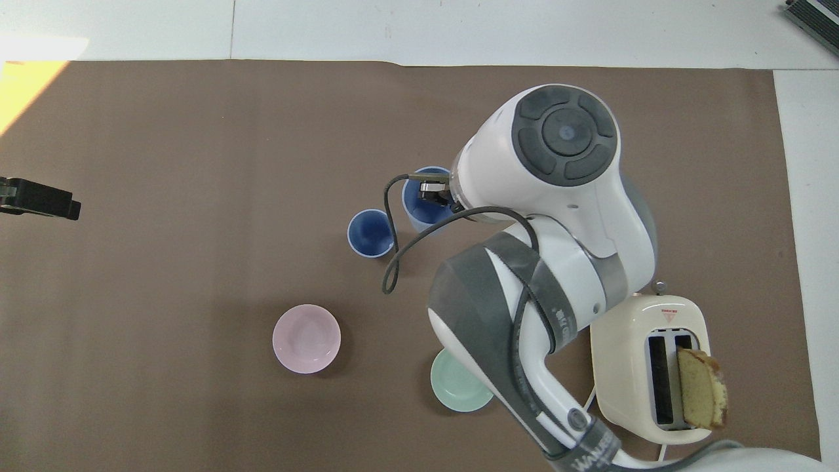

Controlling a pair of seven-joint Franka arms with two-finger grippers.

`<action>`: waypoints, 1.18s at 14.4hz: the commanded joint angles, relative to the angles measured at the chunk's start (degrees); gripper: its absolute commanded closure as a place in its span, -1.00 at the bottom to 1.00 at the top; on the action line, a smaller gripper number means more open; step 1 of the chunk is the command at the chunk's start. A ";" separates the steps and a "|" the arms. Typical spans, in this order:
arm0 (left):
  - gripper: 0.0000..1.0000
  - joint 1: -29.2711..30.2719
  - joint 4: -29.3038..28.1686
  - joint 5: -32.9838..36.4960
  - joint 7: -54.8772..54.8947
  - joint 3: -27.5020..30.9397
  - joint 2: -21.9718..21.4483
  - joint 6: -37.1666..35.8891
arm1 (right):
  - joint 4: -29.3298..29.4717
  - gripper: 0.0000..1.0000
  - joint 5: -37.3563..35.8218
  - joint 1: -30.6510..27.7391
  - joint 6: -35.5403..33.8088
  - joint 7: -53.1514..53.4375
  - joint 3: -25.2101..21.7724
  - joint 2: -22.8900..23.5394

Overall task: Stack blue cups with both arms
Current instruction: 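Lower the held blue cup into the first blue cup with the right gripper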

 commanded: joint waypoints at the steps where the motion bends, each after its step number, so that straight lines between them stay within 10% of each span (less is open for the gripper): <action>1: -1.00 0.04 0.49 0.74 0.51 0.07 -0.27 -0.87 | 4.79 1.00 -1.18 2.04 -1.79 3.81 -0.05 2.76; 17: -1.00 0.39 0.49 0.74 0.51 0.07 -0.27 -0.87 | 6.47 1.00 -5.40 7.32 3.04 8.57 0.04 10.94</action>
